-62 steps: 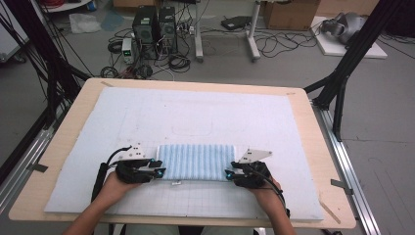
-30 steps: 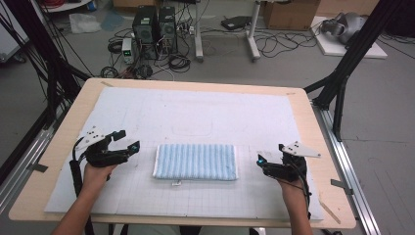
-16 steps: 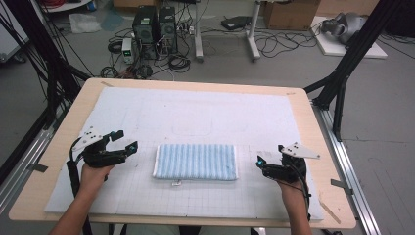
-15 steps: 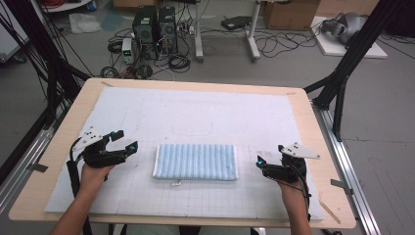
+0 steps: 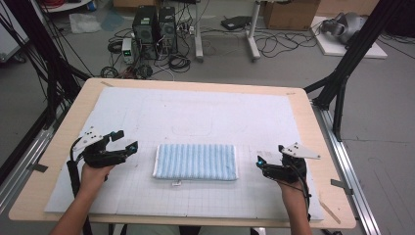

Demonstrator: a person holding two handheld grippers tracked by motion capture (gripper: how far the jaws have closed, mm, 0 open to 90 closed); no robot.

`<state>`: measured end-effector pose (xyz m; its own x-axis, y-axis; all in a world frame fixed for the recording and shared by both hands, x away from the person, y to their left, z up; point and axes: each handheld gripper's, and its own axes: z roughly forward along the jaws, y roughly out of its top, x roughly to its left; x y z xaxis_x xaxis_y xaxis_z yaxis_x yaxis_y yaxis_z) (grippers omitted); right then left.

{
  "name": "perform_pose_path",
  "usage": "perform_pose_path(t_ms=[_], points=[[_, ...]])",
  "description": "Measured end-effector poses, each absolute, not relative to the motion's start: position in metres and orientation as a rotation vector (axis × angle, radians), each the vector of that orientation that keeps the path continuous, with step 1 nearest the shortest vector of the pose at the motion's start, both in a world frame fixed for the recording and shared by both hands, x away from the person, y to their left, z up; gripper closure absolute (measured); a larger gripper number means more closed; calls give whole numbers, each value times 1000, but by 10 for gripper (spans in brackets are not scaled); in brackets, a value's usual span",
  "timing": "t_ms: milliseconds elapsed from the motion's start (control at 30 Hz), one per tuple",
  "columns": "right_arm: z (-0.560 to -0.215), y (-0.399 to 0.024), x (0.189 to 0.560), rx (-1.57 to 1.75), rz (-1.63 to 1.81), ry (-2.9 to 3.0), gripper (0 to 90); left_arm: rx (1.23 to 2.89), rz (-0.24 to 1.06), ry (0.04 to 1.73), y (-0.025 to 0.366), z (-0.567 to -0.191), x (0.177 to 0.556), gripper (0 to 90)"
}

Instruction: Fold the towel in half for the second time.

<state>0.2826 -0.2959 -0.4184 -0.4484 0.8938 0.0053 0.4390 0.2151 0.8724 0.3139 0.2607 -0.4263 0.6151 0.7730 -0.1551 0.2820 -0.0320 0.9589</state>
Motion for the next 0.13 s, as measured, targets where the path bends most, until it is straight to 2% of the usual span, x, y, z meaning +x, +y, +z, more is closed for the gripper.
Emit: perform_pose_path(t_ms=[133], points=[[-419,-296,284,1232,1170,1980,110,1606,494,901,261,-427,314,211]])
